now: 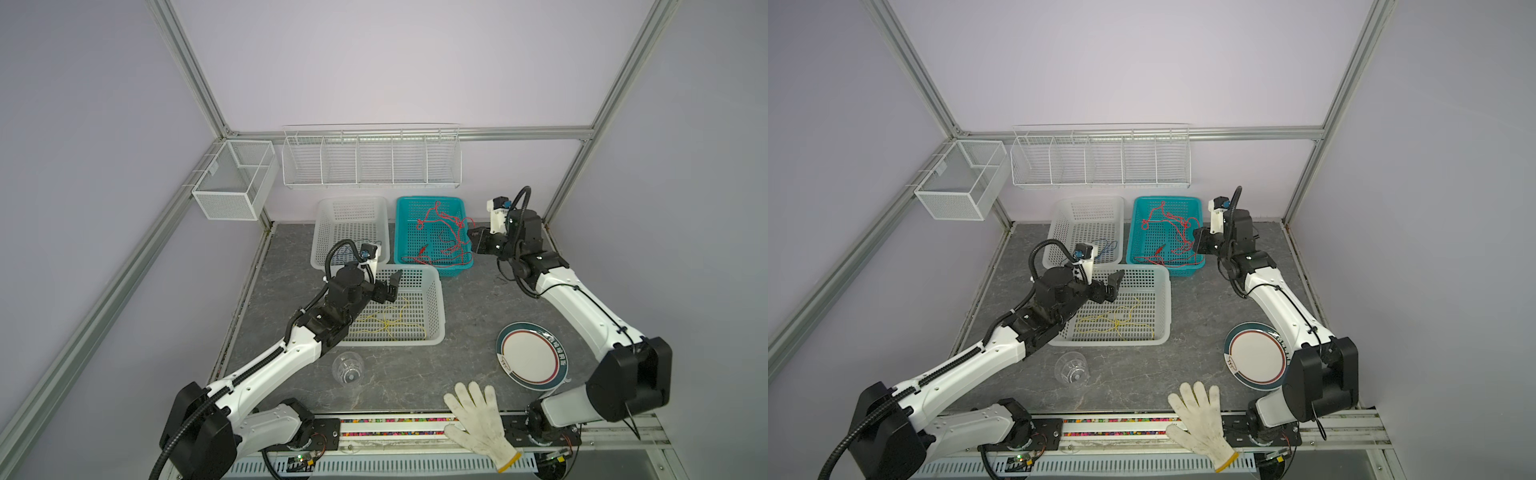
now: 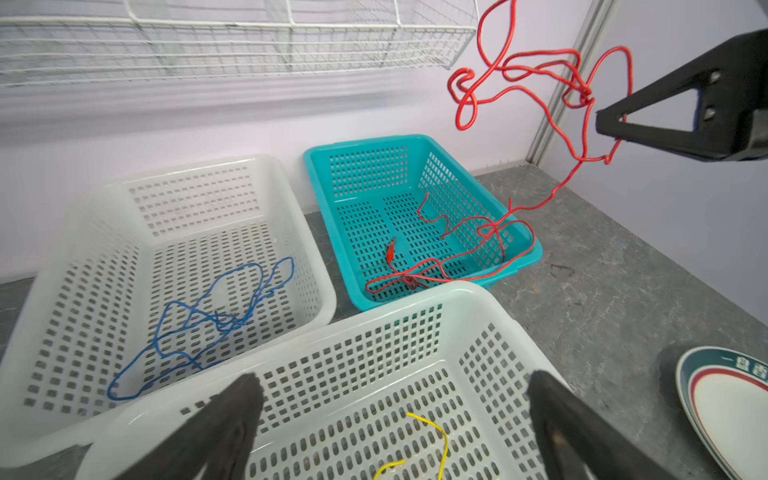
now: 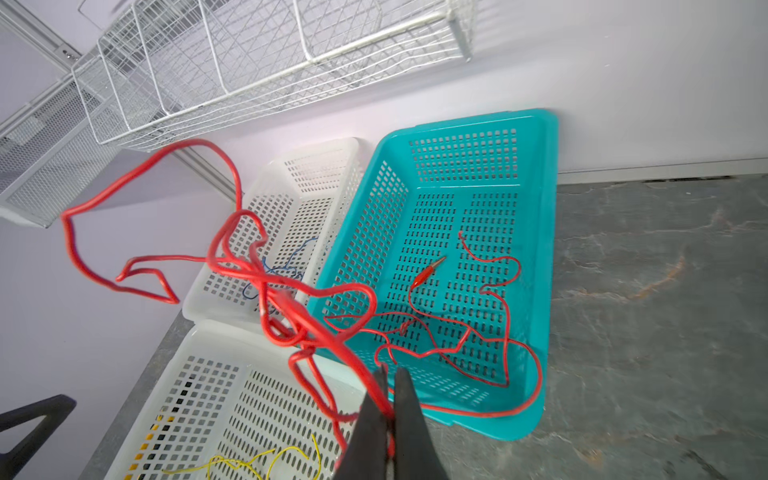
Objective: Untangle the cables
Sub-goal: 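Carry the red wire bundle over the teal basket with the right gripper and release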
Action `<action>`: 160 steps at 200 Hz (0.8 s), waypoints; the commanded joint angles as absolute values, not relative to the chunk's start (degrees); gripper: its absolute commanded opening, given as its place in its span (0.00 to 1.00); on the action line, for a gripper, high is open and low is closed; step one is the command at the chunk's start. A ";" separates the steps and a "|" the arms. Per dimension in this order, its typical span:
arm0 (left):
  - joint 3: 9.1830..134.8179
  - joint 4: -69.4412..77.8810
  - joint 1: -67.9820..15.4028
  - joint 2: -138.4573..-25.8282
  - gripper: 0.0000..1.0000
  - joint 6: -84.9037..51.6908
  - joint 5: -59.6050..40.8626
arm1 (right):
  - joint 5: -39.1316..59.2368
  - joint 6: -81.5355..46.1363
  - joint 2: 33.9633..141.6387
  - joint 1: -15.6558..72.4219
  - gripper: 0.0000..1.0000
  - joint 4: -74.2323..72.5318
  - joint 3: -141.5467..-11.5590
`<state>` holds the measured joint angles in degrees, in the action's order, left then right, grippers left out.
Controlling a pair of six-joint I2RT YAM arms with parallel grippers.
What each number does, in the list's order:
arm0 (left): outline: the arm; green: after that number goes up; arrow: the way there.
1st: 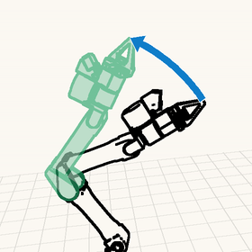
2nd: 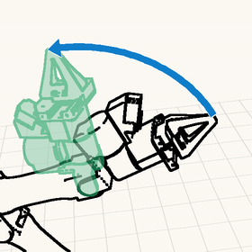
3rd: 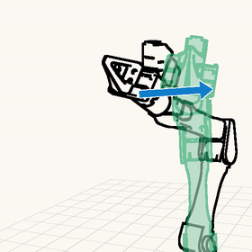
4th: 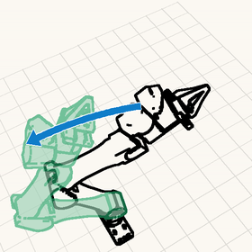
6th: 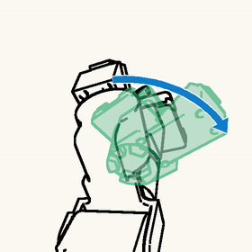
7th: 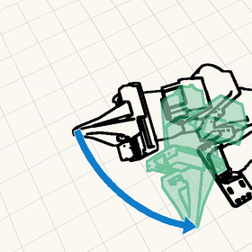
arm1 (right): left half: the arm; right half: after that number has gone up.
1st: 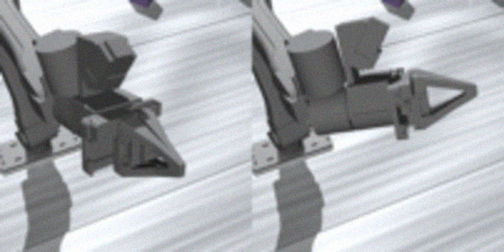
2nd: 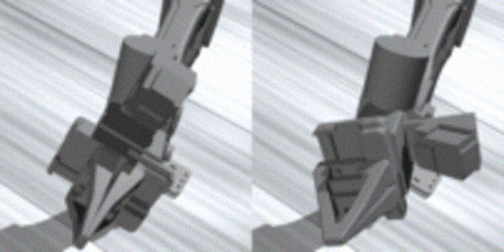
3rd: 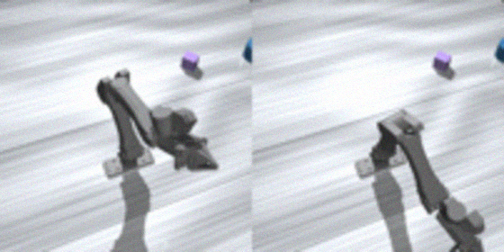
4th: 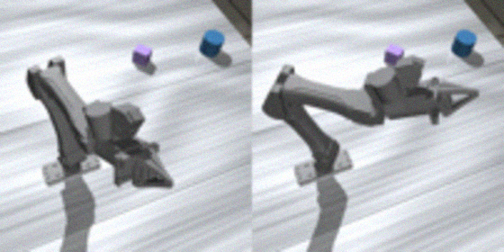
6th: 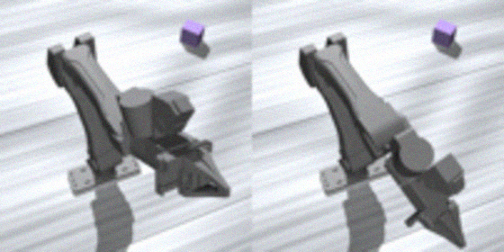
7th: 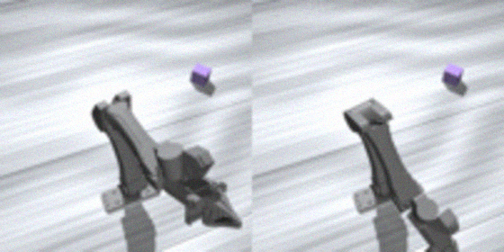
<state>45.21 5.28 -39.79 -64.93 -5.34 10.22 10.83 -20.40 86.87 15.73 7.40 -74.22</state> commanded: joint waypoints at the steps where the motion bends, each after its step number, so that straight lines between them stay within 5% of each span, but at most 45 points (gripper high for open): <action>1: 42.85 6.52 -39.81 -61.08 0.99 -5.90 16.22 | 10.57 -21.99 91.04 16.14 0.07 2.98 -76.95; 85: 36.98 0.86 -36.52 -51.89 0.99 -10.37 26.95 | 3.83 -24.00 109.62 16.24 0.09 5.86 -85.94; 117: 38.90 -5.26 -33.36 -52.86 0.99 -13.90 28.97 | 2.78 -23.43 111.97 16.25 0.17 7.77 -86.75; 160: 39.64 -8.07 -31.78 -53.41 0.99 -15.42 30.54 | 2.46 -21.40 109.60 16.25 0.41 9.13 -85.98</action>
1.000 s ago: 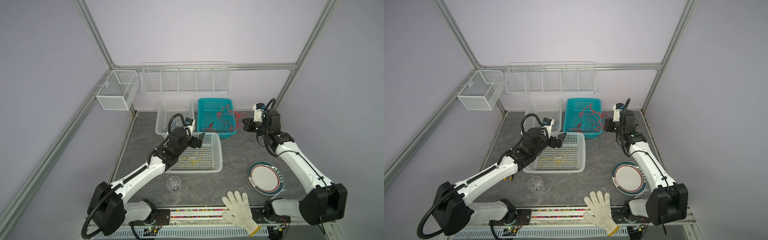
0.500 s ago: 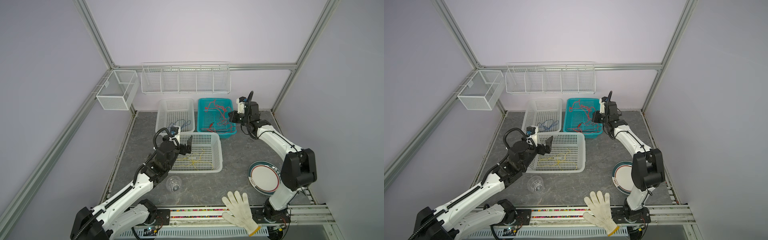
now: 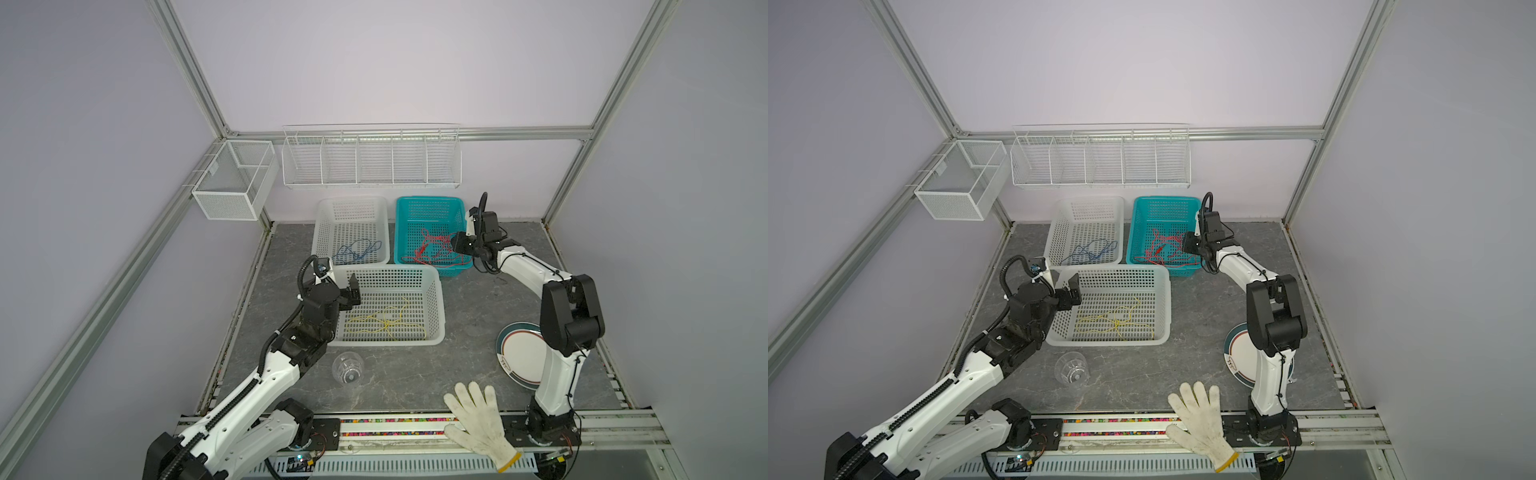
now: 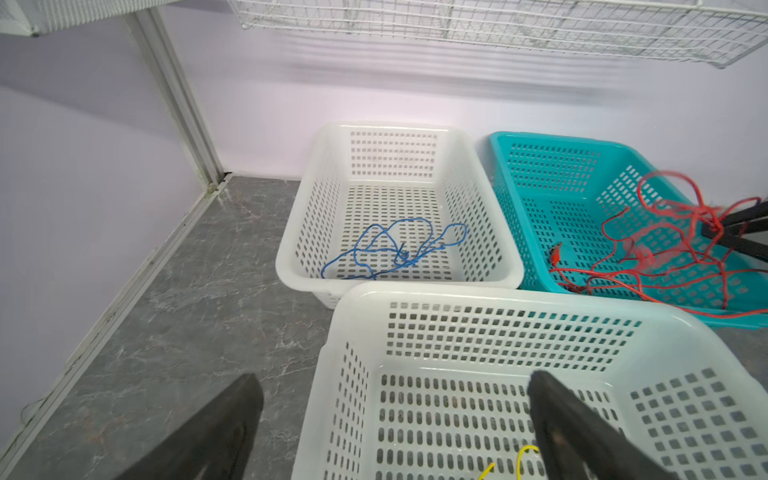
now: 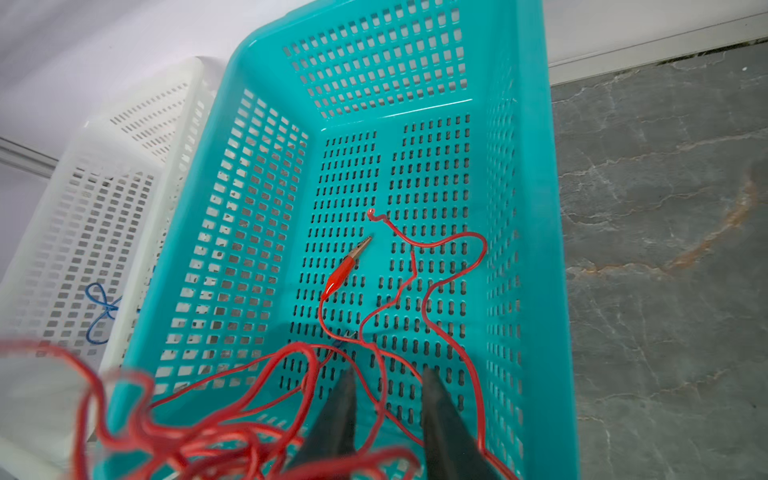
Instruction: Untangle the cables
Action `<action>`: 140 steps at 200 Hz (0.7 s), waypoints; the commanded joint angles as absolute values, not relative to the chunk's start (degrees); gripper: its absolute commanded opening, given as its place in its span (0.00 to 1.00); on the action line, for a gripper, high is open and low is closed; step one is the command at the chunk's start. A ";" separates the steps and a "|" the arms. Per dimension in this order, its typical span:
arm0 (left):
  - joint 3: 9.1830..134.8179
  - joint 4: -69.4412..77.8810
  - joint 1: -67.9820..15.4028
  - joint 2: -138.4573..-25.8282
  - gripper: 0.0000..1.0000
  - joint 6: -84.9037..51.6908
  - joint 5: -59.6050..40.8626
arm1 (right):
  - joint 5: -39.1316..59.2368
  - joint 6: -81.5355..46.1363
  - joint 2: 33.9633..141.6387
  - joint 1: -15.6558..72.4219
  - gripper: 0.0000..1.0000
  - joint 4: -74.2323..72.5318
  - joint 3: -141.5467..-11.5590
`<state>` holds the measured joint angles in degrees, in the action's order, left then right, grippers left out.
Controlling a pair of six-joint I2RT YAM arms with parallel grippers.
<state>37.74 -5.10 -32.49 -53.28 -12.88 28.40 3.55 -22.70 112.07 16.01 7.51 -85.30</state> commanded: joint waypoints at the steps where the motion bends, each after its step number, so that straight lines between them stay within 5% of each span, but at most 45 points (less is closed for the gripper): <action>1: 39.64 -8.12 -31.75 -53.42 0.99 -15.49 30.56 | 2.42 -21.33 109.51 16.21 0.41 9.18 -86.01; 74: 39.64 -9.29 -30.46 -52.60 0.99 -15.17 31.05 | -6.98 -17.38 99.92 16.15 0.84 13.17 -80.51; 140: 39.12 -10.82 -26.60 -51.92 0.99 -16.93 30.85 | -6.43 -16.22 89.49 16.30 0.88 12.70 -70.38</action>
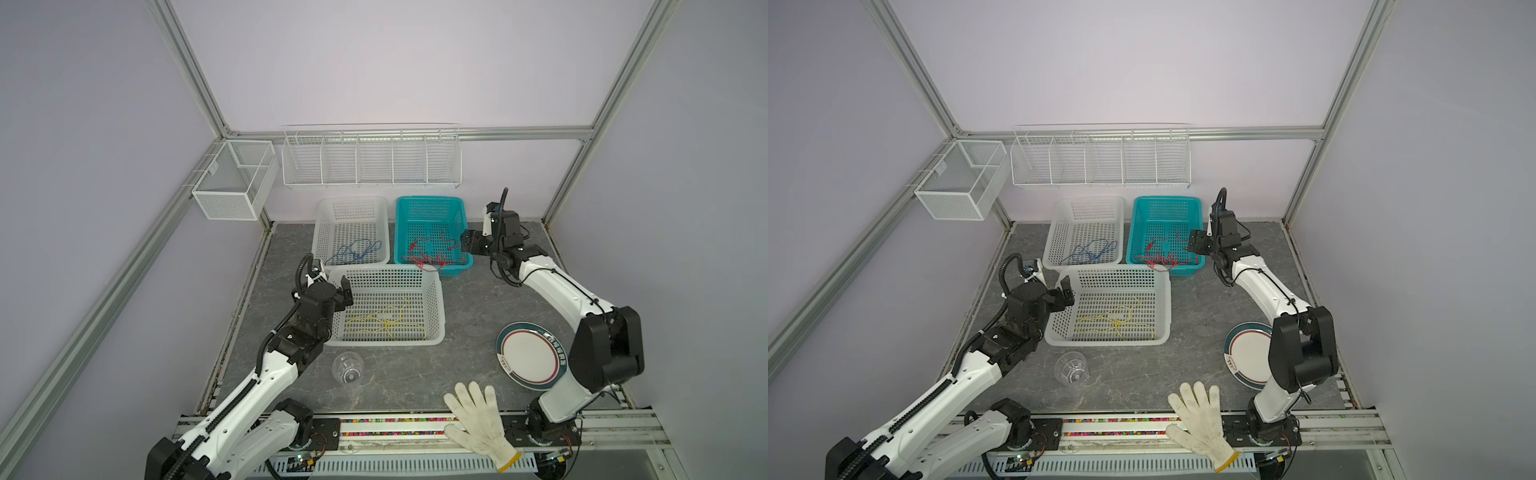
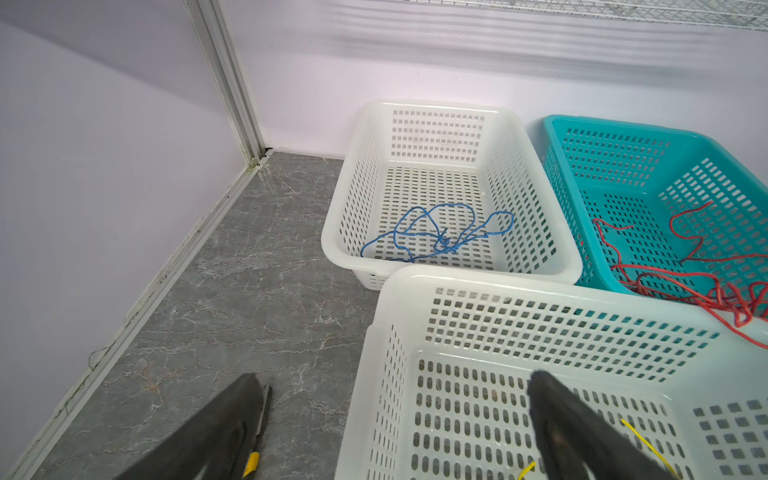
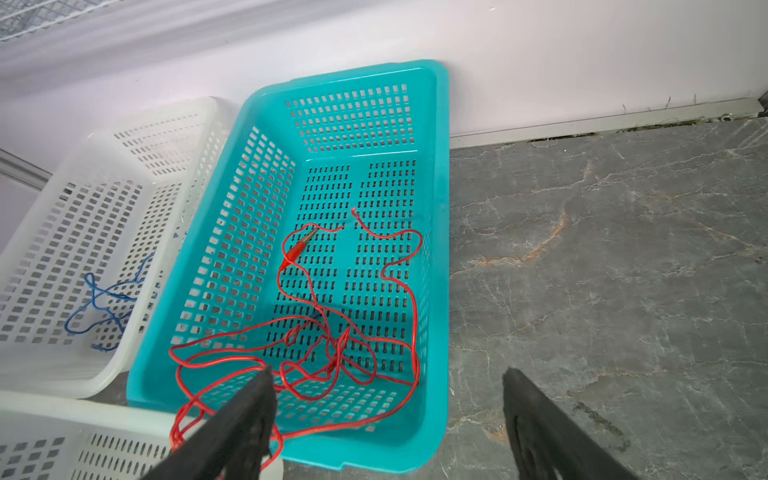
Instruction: Untangle the cables
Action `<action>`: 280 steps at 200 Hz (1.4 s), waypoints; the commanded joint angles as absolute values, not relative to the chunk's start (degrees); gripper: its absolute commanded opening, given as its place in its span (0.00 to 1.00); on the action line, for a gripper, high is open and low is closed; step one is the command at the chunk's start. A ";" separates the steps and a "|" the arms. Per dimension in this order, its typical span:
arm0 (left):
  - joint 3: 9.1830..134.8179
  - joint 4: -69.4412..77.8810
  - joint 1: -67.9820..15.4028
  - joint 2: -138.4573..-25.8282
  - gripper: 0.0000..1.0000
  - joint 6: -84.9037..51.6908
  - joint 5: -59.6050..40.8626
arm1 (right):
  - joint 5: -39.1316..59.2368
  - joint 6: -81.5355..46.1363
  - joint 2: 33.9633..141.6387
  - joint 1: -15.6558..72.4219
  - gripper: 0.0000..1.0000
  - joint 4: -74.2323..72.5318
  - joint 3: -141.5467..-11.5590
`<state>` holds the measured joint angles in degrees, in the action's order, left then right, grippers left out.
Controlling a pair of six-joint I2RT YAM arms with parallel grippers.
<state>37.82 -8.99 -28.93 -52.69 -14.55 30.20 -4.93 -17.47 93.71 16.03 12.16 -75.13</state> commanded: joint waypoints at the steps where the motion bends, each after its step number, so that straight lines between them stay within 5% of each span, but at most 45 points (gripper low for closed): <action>1: 39.12 -10.90 -26.40 -51.89 0.99 -17.12 30.72 | -6.51 -16.24 89.30 16.33 0.89 12.68 -70.17; 59: 38.53 -14.08 -17.65 -55.07 0.99 -21.69 27.69 | -13.31 -14.66 77.68 16.23 1.00 14.12 -58.80; 90: 36.05 -12.51 -13.66 -56.33 0.99 -22.67 27.19 | -21.14 -14.32 73.00 15.41 0.89 15.59 -52.51; 132: 31.96 -5.26 -11.95 -58.02 0.99 -19.74 27.61 | -29.88 -15.27 69.17 12.13 0.89 10.56 -40.81; 206: 24.95 19.14 -11.54 -62.36 0.99 -7.67 34.28 | -33.71 -7.69 74.16 8.14 0.89 -23.21 -26.86; 280: 23.63 38.19 -8.35 -78.24 0.99 -3.85 25.89 | -28.23 1.54 84.98 6.32 0.89 -51.59 -20.89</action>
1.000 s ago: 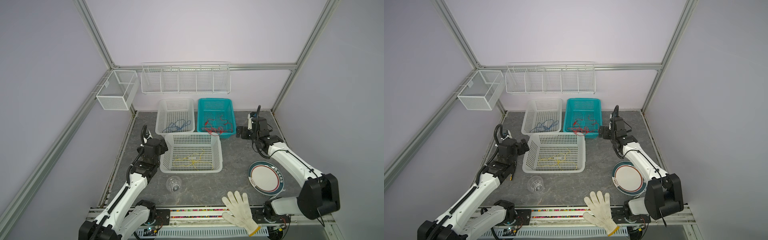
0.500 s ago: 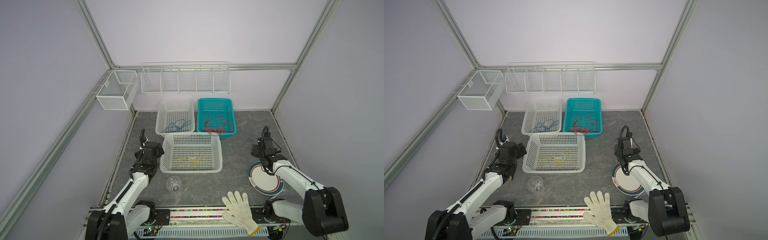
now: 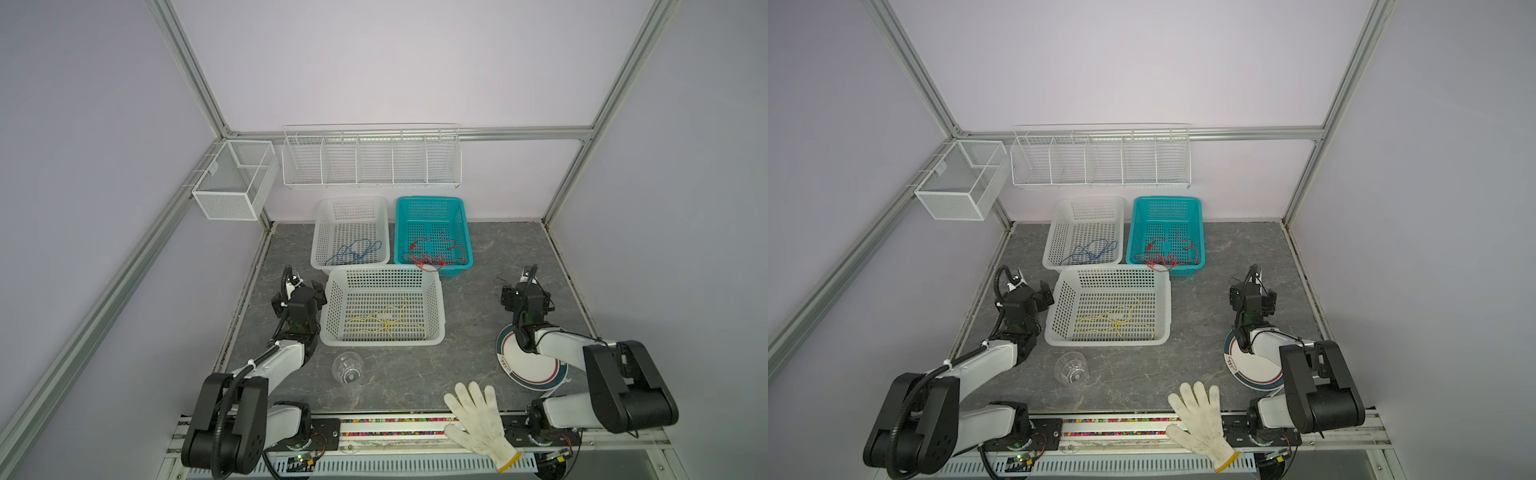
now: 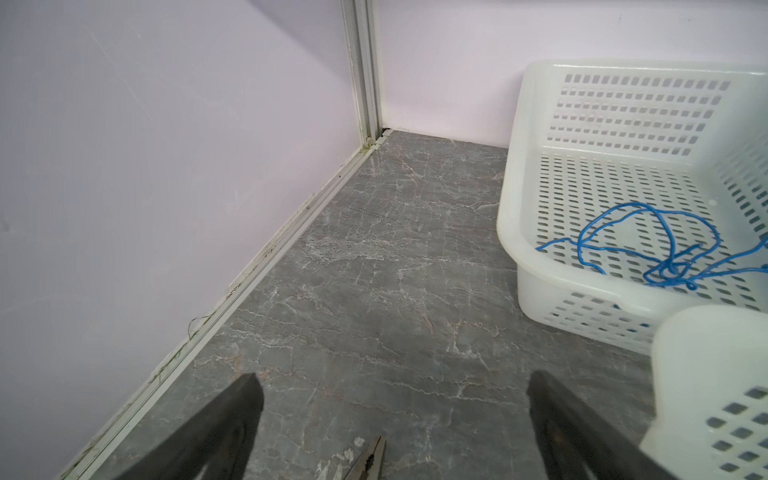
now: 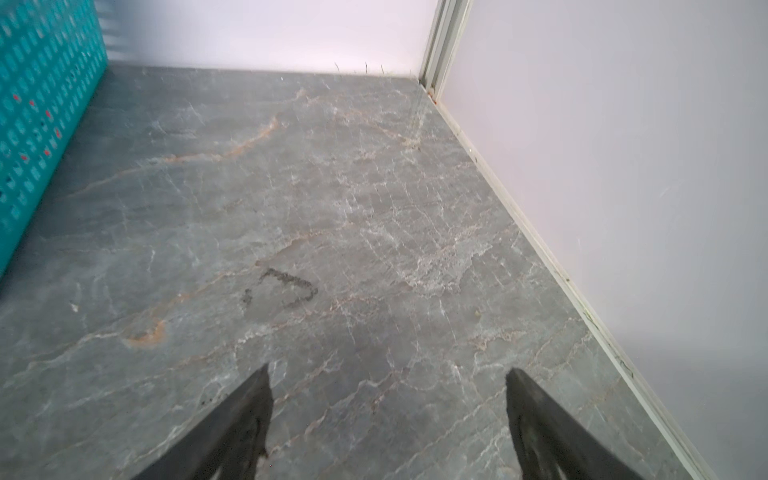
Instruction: Untangle the cables
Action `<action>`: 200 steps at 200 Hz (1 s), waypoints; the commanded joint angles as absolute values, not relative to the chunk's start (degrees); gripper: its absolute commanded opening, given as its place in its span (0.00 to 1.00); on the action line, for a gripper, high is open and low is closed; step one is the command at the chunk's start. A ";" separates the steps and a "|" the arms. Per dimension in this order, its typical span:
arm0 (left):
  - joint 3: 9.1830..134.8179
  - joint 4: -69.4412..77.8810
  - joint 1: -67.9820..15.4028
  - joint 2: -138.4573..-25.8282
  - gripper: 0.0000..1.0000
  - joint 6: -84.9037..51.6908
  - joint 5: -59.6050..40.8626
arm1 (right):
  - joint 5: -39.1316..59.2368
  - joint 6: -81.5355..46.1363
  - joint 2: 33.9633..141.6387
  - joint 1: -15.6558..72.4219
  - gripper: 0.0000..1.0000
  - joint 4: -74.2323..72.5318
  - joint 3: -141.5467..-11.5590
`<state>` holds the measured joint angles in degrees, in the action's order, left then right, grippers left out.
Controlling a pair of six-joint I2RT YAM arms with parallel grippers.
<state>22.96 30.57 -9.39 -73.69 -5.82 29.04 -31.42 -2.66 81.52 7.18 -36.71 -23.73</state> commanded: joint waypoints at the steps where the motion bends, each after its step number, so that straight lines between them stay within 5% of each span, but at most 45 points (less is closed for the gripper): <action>1: 23.64 38.74 -8.31 -78.45 0.99 -3.69 25.95 | -28.05 1.61 84.94 6.37 0.89 -51.42 -21.03; 36: 26.78 37.86 -8.09 -81.94 0.99 -0.34 24.06 | -25.29 0.71 84.62 5.52 0.89 -46.49 -22.81; 86: 20.59 57.81 -6.06 -89.85 0.99 -0.49 22.72 | -14.47 0.94 86.73 2.65 0.89 -48.03 -22.12; 97: 21.26 53.54 -6.07 -88.66 0.99 -1.85 23.69 | -13.84 2.42 89.71 2.66 0.89 -57.22 -20.09; 109: 22.60 51.52 -5.98 -88.73 0.99 -2.93 25.74 | -13.07 1.10 87.05 2.32 0.89 -48.31 -22.03; 200: 22.11 53.44 -5.89 -89.30 0.99 -2.55 25.34 | -12.53 1.24 87.63 1.95 0.89 -50.51 -21.55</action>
<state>22.85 52.60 -6.11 -88.99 -2.87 24.62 -13.52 0.45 88.07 2.28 -49.19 -21.82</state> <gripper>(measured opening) 0.993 0.887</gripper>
